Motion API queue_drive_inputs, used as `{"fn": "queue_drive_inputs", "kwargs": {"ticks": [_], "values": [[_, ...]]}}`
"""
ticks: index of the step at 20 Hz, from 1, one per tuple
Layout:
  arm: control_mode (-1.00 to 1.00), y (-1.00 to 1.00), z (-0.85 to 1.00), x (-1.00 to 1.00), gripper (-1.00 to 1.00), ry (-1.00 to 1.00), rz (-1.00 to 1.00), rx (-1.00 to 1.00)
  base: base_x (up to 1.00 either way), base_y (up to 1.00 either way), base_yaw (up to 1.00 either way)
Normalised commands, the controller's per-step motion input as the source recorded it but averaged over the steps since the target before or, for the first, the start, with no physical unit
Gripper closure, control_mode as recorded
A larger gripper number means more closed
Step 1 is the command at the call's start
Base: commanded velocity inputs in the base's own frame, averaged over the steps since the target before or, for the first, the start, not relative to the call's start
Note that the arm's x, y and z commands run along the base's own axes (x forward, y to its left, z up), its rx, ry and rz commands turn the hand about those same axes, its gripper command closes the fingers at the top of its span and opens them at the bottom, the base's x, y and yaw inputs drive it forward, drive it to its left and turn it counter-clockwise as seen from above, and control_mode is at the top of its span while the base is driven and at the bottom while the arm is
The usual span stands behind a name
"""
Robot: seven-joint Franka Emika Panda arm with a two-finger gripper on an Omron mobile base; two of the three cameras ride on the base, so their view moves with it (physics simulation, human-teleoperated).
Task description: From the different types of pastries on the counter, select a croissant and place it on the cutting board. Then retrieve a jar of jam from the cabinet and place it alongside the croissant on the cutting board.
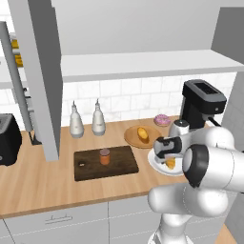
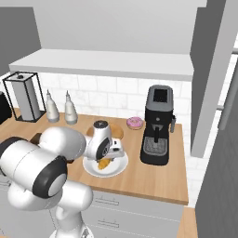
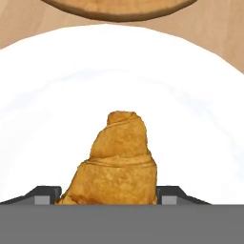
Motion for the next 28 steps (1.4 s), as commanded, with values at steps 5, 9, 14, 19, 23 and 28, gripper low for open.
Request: {"fn": "queue_drive_inputs", "kwargs": {"ticks": [5, 9, 14, 19, 23, 28], "values": [[-1.0, -0.05, 0.08, 0.0, 1.0, 0.0, 0.0, 0.0, 0.0, 0.0, 0.0], [-1.0, 0.0, 0.36, 0.0, 1.0, -0.01, 0.0, 0.0, 0.0, 0.0, 0.0], [-1.0, 0.0, 0.77, 0.0, 1.0, -0.02, 0.0, 0.0, 0.0, 0.0, 0.0], [-1.0, 0.07, 0.61, -0.14, 1.0, 0.08, 0.0, 0.0, 0.0, 0.0, 0.0], [-1.0, 0.59, -0.11, -0.04, 1.0, 0.12, 0.0, 0.0, 0.0, 0.0, 0.0], [-1.0, 0.87, -0.38, 0.0, 1.0, -0.01, 0.0, -0.05, 0.0, 0.0, 0.0]]}}
